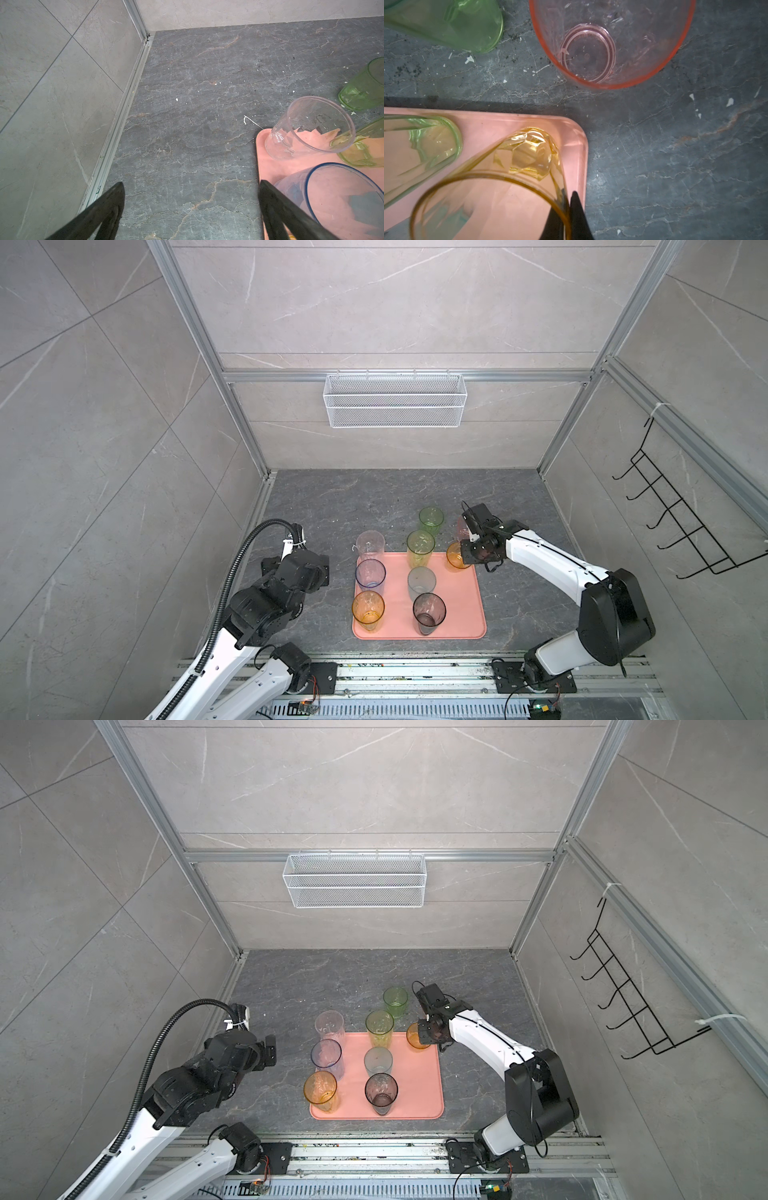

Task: Place the glasses into the tray
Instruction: 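Lower the yellow cup onto the tray's far corner and open the right gripper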

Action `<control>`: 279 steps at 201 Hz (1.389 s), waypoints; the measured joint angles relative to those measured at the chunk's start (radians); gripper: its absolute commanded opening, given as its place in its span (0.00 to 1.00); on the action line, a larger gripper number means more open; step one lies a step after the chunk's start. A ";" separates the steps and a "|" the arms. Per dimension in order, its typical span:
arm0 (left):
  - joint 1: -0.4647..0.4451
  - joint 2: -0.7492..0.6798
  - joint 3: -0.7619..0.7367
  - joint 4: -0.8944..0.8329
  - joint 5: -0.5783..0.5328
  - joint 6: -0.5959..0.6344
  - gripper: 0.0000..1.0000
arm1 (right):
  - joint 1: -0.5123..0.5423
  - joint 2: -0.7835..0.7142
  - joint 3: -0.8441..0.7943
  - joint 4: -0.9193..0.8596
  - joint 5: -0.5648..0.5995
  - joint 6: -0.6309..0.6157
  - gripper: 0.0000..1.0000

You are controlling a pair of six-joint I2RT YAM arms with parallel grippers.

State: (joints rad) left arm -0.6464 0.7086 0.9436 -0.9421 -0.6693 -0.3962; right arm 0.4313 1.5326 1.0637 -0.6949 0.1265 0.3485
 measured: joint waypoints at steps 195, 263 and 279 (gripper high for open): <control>0.000 0.000 0.000 0.000 0.002 0.000 1.00 | -0.010 0.051 0.036 -0.048 -0.052 0.026 0.30; 0.000 -0.001 0.000 0.000 0.003 0.000 1.00 | -0.010 0.035 0.118 -0.109 -0.047 0.021 0.40; 0.000 -0.002 0.000 0.000 0.004 0.000 1.00 | -0.010 0.025 0.154 -0.125 -0.043 0.014 0.40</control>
State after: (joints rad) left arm -0.6464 0.7063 0.9436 -0.9421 -0.6655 -0.3965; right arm 0.4210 1.5574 1.2175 -0.8196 0.0837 0.3630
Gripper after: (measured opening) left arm 0.997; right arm 0.403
